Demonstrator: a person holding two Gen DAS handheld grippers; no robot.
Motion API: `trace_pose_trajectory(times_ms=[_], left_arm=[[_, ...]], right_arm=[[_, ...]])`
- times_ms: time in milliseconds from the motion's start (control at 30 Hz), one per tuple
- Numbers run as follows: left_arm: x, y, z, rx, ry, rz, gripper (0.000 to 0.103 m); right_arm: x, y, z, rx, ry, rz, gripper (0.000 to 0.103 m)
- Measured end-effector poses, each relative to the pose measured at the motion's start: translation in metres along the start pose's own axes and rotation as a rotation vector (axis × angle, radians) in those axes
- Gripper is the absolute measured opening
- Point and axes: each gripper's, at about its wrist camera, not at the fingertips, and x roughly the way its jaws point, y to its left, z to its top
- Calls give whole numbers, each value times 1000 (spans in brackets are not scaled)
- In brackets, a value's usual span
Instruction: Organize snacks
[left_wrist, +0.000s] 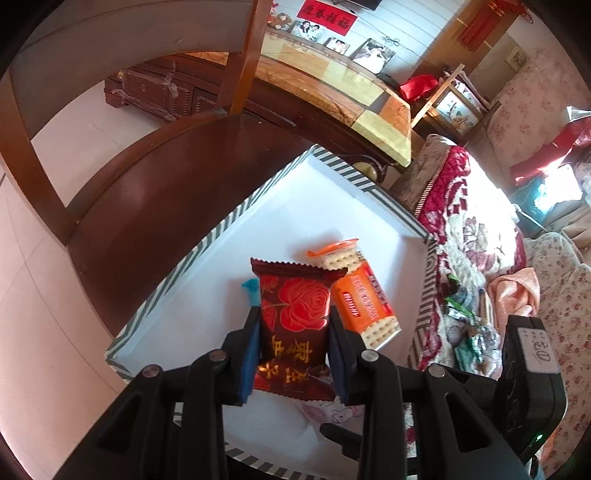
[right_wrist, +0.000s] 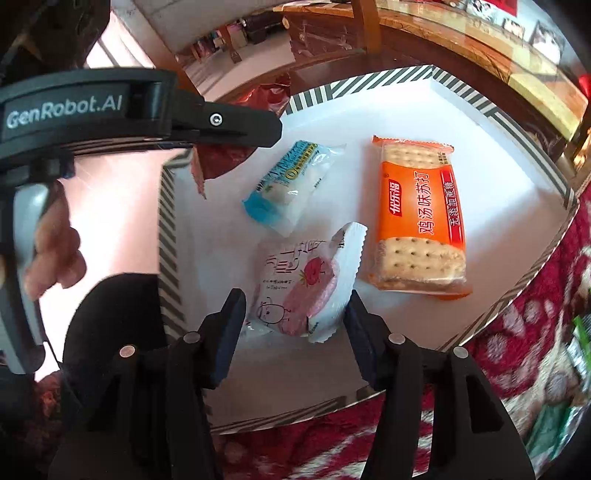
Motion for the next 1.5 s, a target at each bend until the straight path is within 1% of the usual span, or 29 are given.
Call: trace_pose_trajectory(times_ms=[167, 267, 367, 433, 533, 600, 667, 767, 933, 967, 1000, 1067, 1200, 1333, 1400, 1500], left_arm=[[-7, 0, 2, -13, 19, -74, 35], [-13, -6, 4, 2, 16, -92, 35], [-19, -11, 4, 1, 26, -167, 35], [-22, -17, 2, 4, 28, -206, 35], [-29, -29, 0, 26, 21, -226, 35], [-33, -39, -2, 43, 12, -233, 35], [-33, -52, -5, 64, 5, -229, 35], [-30, -75, -10, 120, 9, -197, 35], [-22, -117, -27, 202, 19, -193, 35], [-20, -125, -31, 216, 21, -194, 35], [-18, -132, -34, 228, 26, -198, 35], [-15, -145, -43, 250, 24, -194, 35], [-9, -161, -57, 282, 14, -162, 35], [-2, -171, -69, 309, 6, -117, 36], [0, -175, -75, 323, -20, -80, 36], [0, -180, -79, 337, -48, -64, 36]], right_arm=[[-27, -2, -7, 37, -76, 21, 55], [-41, -5, -18, 70, -107, 46, 55], [-51, -8, -26, 86, -133, 54, 55], [-62, -11, -33, 93, -165, 76, 55], [-77, -18, -39, 124, -224, 118, 55], [-89, -26, -45, 150, -240, 138, 55], [-101, -33, -50, 168, -252, 136, 55], [-116, -44, -57, 196, -261, 153, 55], [-151, -64, -74, 267, -296, 211, 55], [-160, -67, -79, 278, -306, 212, 58], [-166, -69, -84, 288, -314, 211, 61], [-174, -74, -90, 310, -330, 198, 61], [-190, -87, -106, 368, -373, 186, 61], [-198, -94, -120, 384, -384, 165, 61], [-203, -99, -131, 393, -385, 139, 61], [-211, -111, -153, 430, -397, 121, 61]])
